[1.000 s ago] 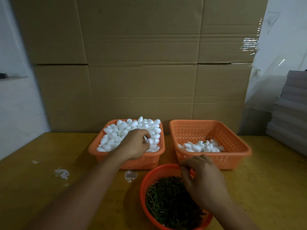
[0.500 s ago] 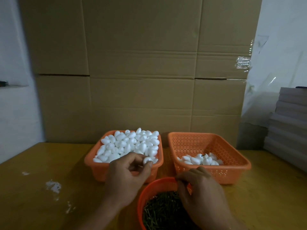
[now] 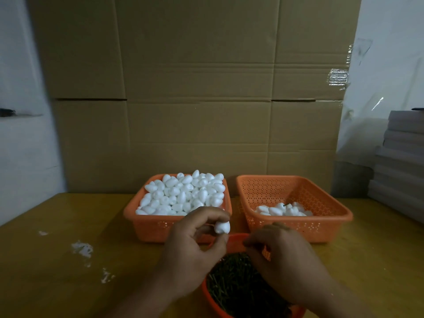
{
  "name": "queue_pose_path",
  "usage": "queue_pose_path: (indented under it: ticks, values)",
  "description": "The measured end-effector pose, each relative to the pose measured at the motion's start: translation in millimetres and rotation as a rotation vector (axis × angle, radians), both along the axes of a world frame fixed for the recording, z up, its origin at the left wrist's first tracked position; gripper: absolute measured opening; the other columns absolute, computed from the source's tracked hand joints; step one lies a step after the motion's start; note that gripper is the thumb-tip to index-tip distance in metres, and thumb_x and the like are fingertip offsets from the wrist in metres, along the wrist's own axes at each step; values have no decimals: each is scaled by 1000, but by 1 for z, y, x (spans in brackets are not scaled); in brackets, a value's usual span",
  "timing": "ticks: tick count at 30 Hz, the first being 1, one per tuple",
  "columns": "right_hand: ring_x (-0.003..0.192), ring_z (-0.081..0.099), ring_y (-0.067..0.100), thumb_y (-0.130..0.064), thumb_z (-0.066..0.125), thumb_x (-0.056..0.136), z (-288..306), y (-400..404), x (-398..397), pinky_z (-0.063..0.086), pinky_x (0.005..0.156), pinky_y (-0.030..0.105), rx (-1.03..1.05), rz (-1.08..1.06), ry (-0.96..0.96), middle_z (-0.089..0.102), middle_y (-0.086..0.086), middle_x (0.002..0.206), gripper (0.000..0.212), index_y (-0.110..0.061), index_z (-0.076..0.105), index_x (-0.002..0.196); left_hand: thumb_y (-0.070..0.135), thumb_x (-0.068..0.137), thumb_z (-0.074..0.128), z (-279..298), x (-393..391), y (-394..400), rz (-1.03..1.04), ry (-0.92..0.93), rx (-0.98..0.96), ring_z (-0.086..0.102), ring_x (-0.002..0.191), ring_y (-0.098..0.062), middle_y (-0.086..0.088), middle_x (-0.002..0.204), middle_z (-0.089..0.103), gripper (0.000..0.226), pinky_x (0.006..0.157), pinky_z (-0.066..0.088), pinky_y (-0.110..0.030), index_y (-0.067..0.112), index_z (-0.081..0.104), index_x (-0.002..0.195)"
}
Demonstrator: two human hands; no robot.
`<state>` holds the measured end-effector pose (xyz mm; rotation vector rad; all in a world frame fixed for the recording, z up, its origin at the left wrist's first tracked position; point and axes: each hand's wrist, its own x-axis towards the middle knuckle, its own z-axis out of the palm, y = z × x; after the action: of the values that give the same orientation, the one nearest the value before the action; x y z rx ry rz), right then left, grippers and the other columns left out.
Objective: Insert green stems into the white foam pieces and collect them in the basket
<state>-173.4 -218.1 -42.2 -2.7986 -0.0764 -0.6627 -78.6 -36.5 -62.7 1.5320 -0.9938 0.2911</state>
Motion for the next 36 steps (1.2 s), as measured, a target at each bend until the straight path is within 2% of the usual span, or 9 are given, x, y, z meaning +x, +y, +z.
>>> queue_pose_path:
  ticks: [5,7,11,16,19,23,26,30,36]
  values:
    - [88,66,4,-55,61,87,4,4,-3,57,81,30,-50,47,322,71,-14,100,26,-40,69,107,31,91,63,-1,-5,10,-25,52,76,68,108,-14,11,110,72,27,88,57,-34,37,68,117]
    - [89,64,4,-64,57,86,1,10,-2,57,81,32,-116,44,422,69,-13,99,36,-38,67,108,35,93,61,-1,-6,11,-37,74,91,69,102,-15,9,106,73,29,85,58,-37,40,65,121]
    - [89,63,7,-63,58,86,-5,18,-1,57,80,32,-176,29,529,67,-11,97,38,-31,67,104,39,97,54,0,-9,8,-45,64,84,66,80,-8,4,87,71,20,73,54,-26,47,51,115]
    - [92,64,10,-50,61,90,-6,23,0,57,82,34,-150,4,527,67,-9,100,30,-26,70,104,42,97,51,-2,-6,8,-45,87,91,62,76,-3,9,78,64,4,71,49,-20,41,54,98]
    - [90,64,14,-45,60,91,-8,23,1,57,80,37,-155,-14,496,68,-8,98,25,-23,70,100,46,90,63,-2,-5,8,-146,200,63,62,80,-5,6,83,66,21,73,50,-22,35,61,108]
    - [87,65,12,-41,62,91,-8,22,2,57,79,34,-127,-32,474,70,-8,94,21,-24,72,99,29,86,71,-4,-4,8,-260,288,33,60,81,-11,-1,88,68,30,75,51,-27,30,64,115]
    - [86,65,11,-43,63,90,-10,21,2,56,80,33,-99,-30,449,70,-9,93,20,-27,72,99,35,88,69,-1,-5,7,-263,388,-27,55,70,-9,0,76,62,23,64,47,-21,25,69,108]
    - [82,64,9,-47,62,92,-11,19,3,58,78,34,-51,-39,421,69,-9,90,23,-27,71,95,37,88,67,3,-5,7,-295,558,-104,50,65,-11,-3,70,56,28,57,42,-23,10,71,92]
    - [74,64,11,-33,56,96,-11,17,5,55,74,34,6,-28,317,70,-4,82,24,-18,71,84,31,88,64,5,-4,9,-389,748,-195,53,66,-13,-6,73,57,21,57,43,-23,11,72,87]
